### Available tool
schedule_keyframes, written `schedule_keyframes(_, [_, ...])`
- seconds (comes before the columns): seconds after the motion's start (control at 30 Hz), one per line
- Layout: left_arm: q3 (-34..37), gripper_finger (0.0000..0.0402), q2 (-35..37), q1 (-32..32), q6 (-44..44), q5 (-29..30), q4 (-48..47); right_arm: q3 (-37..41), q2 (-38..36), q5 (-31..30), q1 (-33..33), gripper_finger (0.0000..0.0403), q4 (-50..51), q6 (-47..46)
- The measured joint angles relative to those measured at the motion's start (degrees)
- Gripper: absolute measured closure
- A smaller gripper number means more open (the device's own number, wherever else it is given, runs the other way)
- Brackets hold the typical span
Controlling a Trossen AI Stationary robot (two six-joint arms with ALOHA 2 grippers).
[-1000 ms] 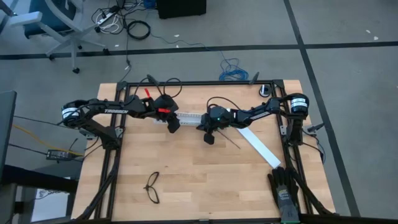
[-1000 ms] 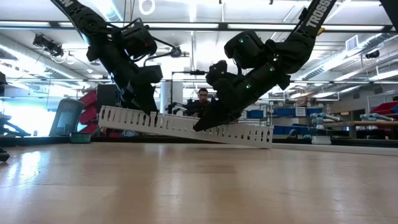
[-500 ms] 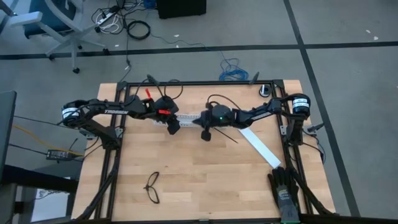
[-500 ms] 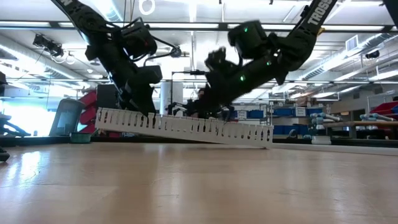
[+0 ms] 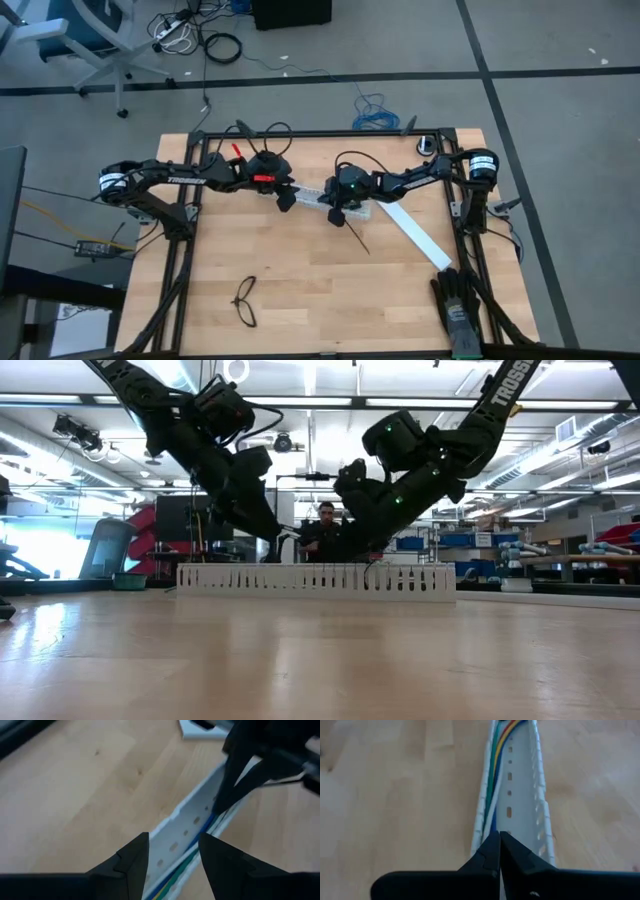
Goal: Ziptie cables
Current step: Put the zip-tied cables in the white cable duct
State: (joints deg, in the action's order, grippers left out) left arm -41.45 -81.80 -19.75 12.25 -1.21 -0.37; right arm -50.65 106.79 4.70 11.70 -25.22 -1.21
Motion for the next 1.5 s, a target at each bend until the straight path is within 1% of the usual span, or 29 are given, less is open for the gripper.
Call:
schedule_keyframes(0.13, [0.0,0.0218,0.0,0.0,-0.8,0.0,0.0,0.0,-0.9,-0.3,-0.9,0.0403,-3.2,3.7])
schedule_keyframes(0.23, [0.0,0.0218,0.0,0.0,-2.1,0.0,-0.1,0.0,-3.9,-0.5,-1.6,0.0403,-3.2,5.7])
schedule_keyframes(0.33, [0.0,0.0218,0.0,0.1,-4.1,0.0,0.2,0.0,-8.7,-3.4,-2.2,0.0403,2.8,7.4])
schedule_keyframes(0.47, [0.0,0.0218,0.0,0.7,-7.8,-1.0,1.0,1.0,-17.9,-10.6,-3.5,0.0403,17.9,7.4])
schedule_keyframes(0.57, [0.0,0.0218,-0.9,1.1,-10.3,-4.7,2.9,5.5,-26.0,-15.9,-5.4,0.0403,26.6,3.8])
schedule_keyframes(0.63, [0.1,0.0218,-2.0,1.5,-12.0,-6.4,5.9,9.9,-31.7,-19.0,-7.1,0.0403,29.7,-0.7])
schedule_keyframes(0.77, [0.1,0.0218,-5.4,3.0,-17.2,-7.2,15.5,19.2,-42.4,-20.1,-10.2,0.0403,30.2,-10.6])
schedule_keyframes(0.83, [-0.9,0.0218,-7.0,3.9,-17.8,-7.3,17.3,23.2,-47.1,-20.2,-11.5,0.0403,30.2,-15.3])
schedule_keyframes(0.9, [-3.5,0.0218,-8.8,4.2,-17.8,-7.4,16.2,26.0,-51.1,-20.2,-12.4,0.0403,30.2,-19.1])
schedule_keyframes(0.97, [-6.9,0.0218,-10.8,4.5,-18.3,-7.3,13.2,28.2,-53.9,-20.2,-13.0,0.0403,30.0,-21.4])
schedule_keyframes(1.07, [-13.1,0.0218,-14.6,5.2,-21.6,-7.2,7.4,30.0,-56.2,-20.3,-13.2,0.0403,30.1,-22.7])
schedule_keyframes(1.3, [-28.5,0.0217,-24.1,5.6,-27.3,-9.3,-5.3,30.5,-56.2,-20.3,-13.2,0.0403,30.3,-22.5])
schedule_keyframes(1.37, [-32.1,0.0217,-26.5,5.6,-28.5,-9.5,-6.8,30.5,-56.2,-20.3,-13.2,0.0403,30.8,-22.3])
schedule_keyframes(1.5, [-38.3,0.0217,-30.5,5.7,-30.0,-9.0,-6.8,30.5,-56.2,-20.0,-13.2,0.0403,32.7,-22.3])
